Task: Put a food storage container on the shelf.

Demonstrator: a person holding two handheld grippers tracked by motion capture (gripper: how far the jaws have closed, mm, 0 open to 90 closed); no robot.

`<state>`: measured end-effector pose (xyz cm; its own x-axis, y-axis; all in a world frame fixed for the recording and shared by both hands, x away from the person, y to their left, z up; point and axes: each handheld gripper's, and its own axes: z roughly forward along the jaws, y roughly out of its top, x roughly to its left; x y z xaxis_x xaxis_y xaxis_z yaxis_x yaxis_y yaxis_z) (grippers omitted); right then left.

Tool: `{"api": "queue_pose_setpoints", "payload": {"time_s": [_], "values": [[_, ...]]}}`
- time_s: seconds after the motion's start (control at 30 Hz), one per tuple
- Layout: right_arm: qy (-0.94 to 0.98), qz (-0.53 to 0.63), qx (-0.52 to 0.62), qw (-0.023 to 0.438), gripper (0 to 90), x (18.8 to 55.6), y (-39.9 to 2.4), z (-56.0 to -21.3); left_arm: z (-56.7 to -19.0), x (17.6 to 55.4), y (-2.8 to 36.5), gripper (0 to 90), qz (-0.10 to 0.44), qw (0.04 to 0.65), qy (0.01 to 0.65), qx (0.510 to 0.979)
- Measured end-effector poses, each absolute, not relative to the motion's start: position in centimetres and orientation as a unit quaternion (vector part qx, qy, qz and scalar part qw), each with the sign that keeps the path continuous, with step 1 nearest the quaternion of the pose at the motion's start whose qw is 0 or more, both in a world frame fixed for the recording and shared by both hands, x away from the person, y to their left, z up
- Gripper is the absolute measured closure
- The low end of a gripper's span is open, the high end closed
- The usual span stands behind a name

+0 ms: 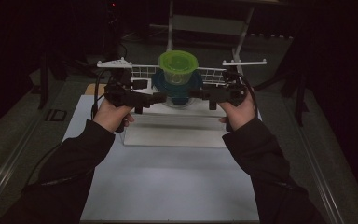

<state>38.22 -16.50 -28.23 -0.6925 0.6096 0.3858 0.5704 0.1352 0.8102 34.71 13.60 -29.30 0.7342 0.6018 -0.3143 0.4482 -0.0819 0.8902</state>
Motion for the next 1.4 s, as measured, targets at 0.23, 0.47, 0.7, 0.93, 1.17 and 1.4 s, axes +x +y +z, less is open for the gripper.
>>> {"api": "queue_pose_setpoints", "payload": {"time_s": [0.23,0.47,0.7,0.93,1.17,1.4], "values": [[0.753,0.532,0.387,0.015,15.7,37.0,-17.5,-30.3,-30.9,33.0,13.5,0.0,0.068,0.571,0.348,0.74],[0.753,0.536,0.382,0.012,15.2,35.8,-18.7,-32.7,-32.8,31.6,13.5,0.0,0.073,0.567,0.344,0.745],[0.753,0.54,0.375,0.003,15.1,34.9,-19.1,-34.8,-34.9,30.5,13.2,0.0,0.069,0.558,0.333,0.757],[0.756,0.538,0.373,-0.002,15.1,34.1,-19.4,-37.2,-36.7,29.3,12.8,0.0,0.069,0.554,0.317,0.767],[0.751,0.546,0.372,-0.015,15.3,33.9,-19.6,-39.3,-38.6,28.3,12.3,0.0,0.068,0.548,0.304,0.776],[0.755,0.537,0.375,-0.022,15.6,33.1,-19.8,-41.9,-40.6,27.3,11.7,0.0,0.06,0.539,0.297,0.786]]}}
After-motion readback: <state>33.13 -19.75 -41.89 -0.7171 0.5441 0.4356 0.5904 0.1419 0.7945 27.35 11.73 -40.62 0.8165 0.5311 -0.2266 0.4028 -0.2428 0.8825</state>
